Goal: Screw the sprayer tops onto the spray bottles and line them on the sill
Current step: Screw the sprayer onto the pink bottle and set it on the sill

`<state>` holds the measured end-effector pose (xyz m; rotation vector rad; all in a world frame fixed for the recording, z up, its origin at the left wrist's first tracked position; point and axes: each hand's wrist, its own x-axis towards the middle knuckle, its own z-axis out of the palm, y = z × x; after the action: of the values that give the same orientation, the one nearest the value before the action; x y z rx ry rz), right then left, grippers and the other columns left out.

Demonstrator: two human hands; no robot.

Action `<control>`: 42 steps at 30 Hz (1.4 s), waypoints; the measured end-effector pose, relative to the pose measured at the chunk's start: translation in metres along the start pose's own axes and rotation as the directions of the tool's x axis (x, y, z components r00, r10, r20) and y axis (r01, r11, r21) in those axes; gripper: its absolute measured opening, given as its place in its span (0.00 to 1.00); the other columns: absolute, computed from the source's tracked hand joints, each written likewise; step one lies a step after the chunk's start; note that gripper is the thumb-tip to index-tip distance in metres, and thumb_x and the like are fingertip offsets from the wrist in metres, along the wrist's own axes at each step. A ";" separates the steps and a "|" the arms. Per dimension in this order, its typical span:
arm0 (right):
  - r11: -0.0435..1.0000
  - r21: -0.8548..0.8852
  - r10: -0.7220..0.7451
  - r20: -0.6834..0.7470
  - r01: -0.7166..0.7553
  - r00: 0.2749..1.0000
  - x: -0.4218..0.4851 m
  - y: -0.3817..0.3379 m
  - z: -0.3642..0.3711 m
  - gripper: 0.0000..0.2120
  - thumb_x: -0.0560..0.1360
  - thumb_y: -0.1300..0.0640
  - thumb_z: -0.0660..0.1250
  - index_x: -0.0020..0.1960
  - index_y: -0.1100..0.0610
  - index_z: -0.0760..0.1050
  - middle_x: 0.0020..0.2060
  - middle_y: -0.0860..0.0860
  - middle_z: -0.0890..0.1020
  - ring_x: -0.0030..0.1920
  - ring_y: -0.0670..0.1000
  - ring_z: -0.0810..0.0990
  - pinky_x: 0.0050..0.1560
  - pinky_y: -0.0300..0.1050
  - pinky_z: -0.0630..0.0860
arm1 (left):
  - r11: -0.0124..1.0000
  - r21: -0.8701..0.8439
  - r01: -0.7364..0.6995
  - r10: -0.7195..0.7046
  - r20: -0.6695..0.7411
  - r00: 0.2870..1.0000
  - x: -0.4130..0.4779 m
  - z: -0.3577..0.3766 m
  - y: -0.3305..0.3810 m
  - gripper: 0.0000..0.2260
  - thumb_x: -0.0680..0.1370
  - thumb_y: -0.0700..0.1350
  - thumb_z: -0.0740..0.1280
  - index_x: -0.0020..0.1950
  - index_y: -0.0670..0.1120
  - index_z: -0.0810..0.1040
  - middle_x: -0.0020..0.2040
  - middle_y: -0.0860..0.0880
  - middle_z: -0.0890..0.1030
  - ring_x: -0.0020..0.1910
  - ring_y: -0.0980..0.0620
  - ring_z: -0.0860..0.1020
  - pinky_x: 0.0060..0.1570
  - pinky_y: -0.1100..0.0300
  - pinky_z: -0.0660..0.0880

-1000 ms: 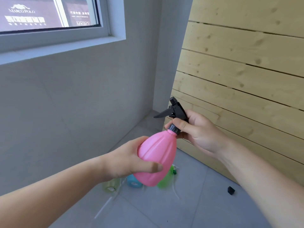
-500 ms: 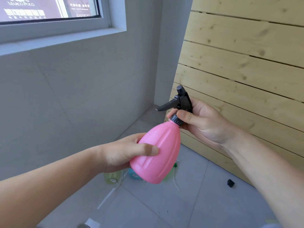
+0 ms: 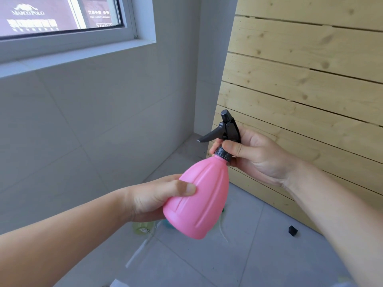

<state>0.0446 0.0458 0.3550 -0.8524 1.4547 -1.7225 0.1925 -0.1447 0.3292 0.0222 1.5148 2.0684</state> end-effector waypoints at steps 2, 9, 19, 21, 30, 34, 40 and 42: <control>0.999 -0.042 0.011 -0.014 -0.011 1.000 -0.002 0.001 0.000 0.14 0.75 0.61 0.65 0.59 0.66 0.73 0.45 0.56 0.82 0.46 0.52 0.80 0.46 0.43 0.77 | 1.000 0.003 0.003 -0.003 -0.004 1.000 0.000 0.002 0.002 0.43 0.58 0.57 0.84 0.67 0.43 0.72 0.44 0.48 0.88 0.38 0.52 0.87 0.31 0.65 0.81; 0.959 -0.280 0.023 -0.089 -0.047 0.996 -0.005 0.006 0.003 0.09 0.73 0.57 0.69 0.51 0.59 0.75 0.42 0.54 0.80 0.45 0.53 0.79 0.51 0.56 0.76 | 0.999 0.042 0.021 -0.019 -0.047 0.999 -0.005 0.004 0.009 0.29 0.69 0.45 0.70 0.69 0.43 0.71 0.40 0.50 0.88 0.32 0.54 0.86 0.27 0.67 0.79; 0.986 -0.152 0.078 0.040 -0.071 0.996 -0.003 0.002 -0.001 0.13 0.68 0.56 0.74 0.51 0.57 0.80 0.47 0.60 0.78 0.47 0.56 0.77 0.49 0.52 0.72 | 0.995 0.099 0.034 -0.027 -0.073 0.997 -0.006 -0.001 0.004 0.32 0.66 0.50 0.70 0.70 0.43 0.71 0.42 0.50 0.88 0.35 0.53 0.86 0.31 0.65 0.81; 0.970 -0.224 0.094 -0.008 -0.093 0.996 -0.002 0.005 -0.006 0.18 0.68 0.55 0.74 0.53 0.62 0.75 0.45 0.59 0.77 0.41 0.50 0.78 0.43 0.45 0.72 | 0.977 0.210 0.027 0.005 -0.151 0.989 -0.002 -0.005 0.002 0.32 0.66 0.53 0.72 0.70 0.48 0.74 0.51 0.45 0.88 0.46 0.49 0.87 0.43 0.56 0.85; 0.863 -0.492 -0.022 -0.263 -0.115 0.964 0.007 0.012 -0.004 0.09 0.75 0.55 0.72 0.53 0.55 0.75 0.41 0.48 0.80 0.40 0.47 0.80 0.39 0.40 0.73 | 0.733 0.664 0.149 0.275 -0.489 0.827 0.010 -0.001 0.001 0.32 0.61 0.59 0.78 0.64 0.59 0.74 0.54 0.56 0.82 0.52 0.54 0.84 0.51 0.53 0.84; 0.829 -0.543 -0.068 -0.338 -0.135 0.939 0.007 0.014 0.002 0.09 0.74 0.53 0.71 0.48 0.54 0.73 0.37 0.49 0.81 0.33 0.48 0.81 0.33 0.43 0.75 | 0.571 0.787 0.232 0.414 -0.520 0.747 0.014 0.006 -0.001 0.34 0.64 0.60 0.80 0.66 0.60 0.69 0.56 0.57 0.79 0.55 0.54 0.80 0.54 0.53 0.81; 0.869 -0.482 0.019 -0.202 -0.116 0.979 0.003 0.010 0.000 0.08 0.75 0.64 0.71 0.51 0.61 0.73 0.40 0.56 0.81 0.36 0.50 0.81 0.38 0.46 0.78 | 0.768 0.611 0.194 0.202 -0.518 0.832 0.013 -0.008 0.004 0.38 0.56 0.60 0.80 0.65 0.56 0.74 0.56 0.54 0.83 0.53 0.54 0.84 0.52 0.52 0.85; 0.875 -0.477 0.026 -0.123 -0.082 0.992 0.002 0.004 -0.007 0.08 0.74 0.65 0.72 0.50 0.61 0.74 0.39 0.55 0.81 0.37 0.50 0.80 0.38 0.45 0.76 | 0.808 0.567 0.159 0.177 -0.492 0.853 0.010 -0.012 0.006 0.38 0.56 0.61 0.78 0.64 0.55 0.75 0.55 0.53 0.83 0.50 0.55 0.85 0.46 0.57 0.85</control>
<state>0.0382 0.0468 0.3499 -0.9653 2.0150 -1.3986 0.1773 -0.1517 0.3265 -0.3293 2.4631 1.5753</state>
